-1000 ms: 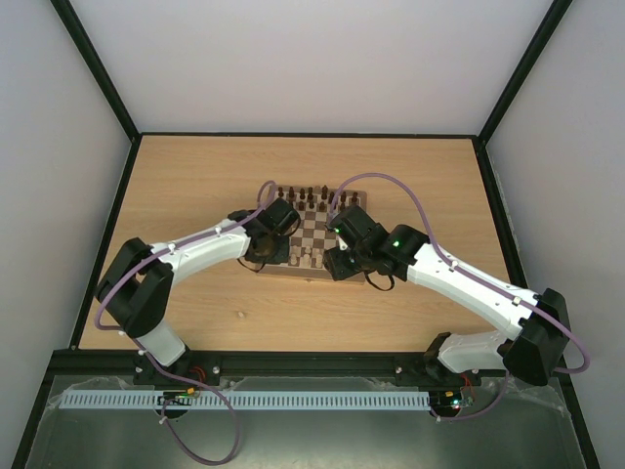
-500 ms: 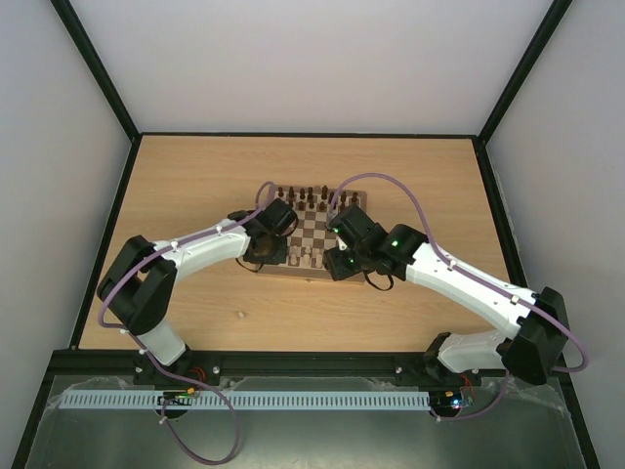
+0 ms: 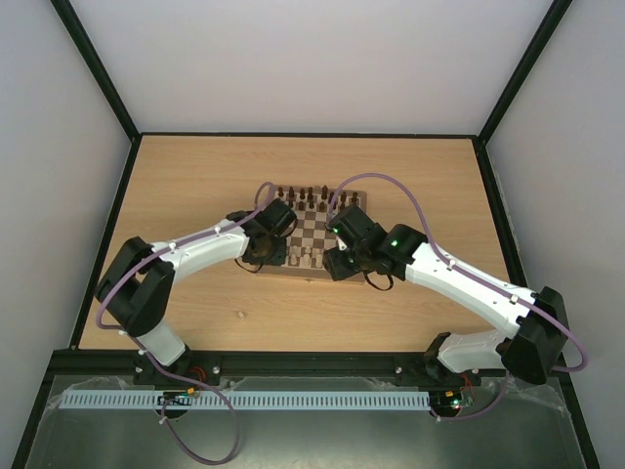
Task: Set up the chess pieces on the board
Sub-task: Place the chess piece on the chessboard, then pick up the chess piece at the center of the board.
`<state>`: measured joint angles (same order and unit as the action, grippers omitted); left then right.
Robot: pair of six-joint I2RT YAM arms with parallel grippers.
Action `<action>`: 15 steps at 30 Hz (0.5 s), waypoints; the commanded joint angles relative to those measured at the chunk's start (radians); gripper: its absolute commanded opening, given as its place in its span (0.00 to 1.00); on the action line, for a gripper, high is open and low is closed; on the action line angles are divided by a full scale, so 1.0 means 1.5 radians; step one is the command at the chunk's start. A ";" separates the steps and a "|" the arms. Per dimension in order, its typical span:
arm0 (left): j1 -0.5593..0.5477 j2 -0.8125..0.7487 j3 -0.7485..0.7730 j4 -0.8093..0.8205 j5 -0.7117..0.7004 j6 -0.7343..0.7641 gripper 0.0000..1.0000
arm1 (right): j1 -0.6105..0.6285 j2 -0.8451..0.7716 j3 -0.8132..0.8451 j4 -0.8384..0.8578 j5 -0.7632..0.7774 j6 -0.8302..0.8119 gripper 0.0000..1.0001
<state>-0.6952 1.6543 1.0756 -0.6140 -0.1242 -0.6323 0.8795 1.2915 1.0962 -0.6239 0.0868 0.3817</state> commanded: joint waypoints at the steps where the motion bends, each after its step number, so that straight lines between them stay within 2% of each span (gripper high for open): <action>1: 0.004 -0.062 0.003 -0.042 -0.015 -0.008 0.37 | 0.005 0.003 -0.005 -0.016 0.004 -0.005 0.52; 7: 0.001 -0.207 -0.061 -0.105 -0.018 -0.047 0.57 | 0.005 0.005 0.002 -0.020 -0.002 -0.003 0.55; 11: 0.000 -0.297 -0.125 -0.149 0.004 -0.078 0.64 | 0.005 0.001 0.003 -0.018 -0.011 -0.003 0.74; 12: 0.000 -0.318 -0.142 -0.153 0.016 -0.086 0.64 | 0.005 0.001 0.003 -0.017 -0.012 -0.003 0.91; 13: -0.001 -0.340 -0.158 -0.155 0.031 -0.095 0.63 | 0.006 -0.001 0.003 -0.016 -0.014 -0.003 1.00; 15: -0.006 -0.379 -0.191 -0.157 0.056 -0.122 0.61 | 0.006 -0.001 0.003 -0.016 -0.022 -0.003 0.99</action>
<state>-0.6952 1.1690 0.8696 -0.7685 -0.1135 -0.7357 0.8795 1.2915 1.0966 -0.6239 0.0734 0.3817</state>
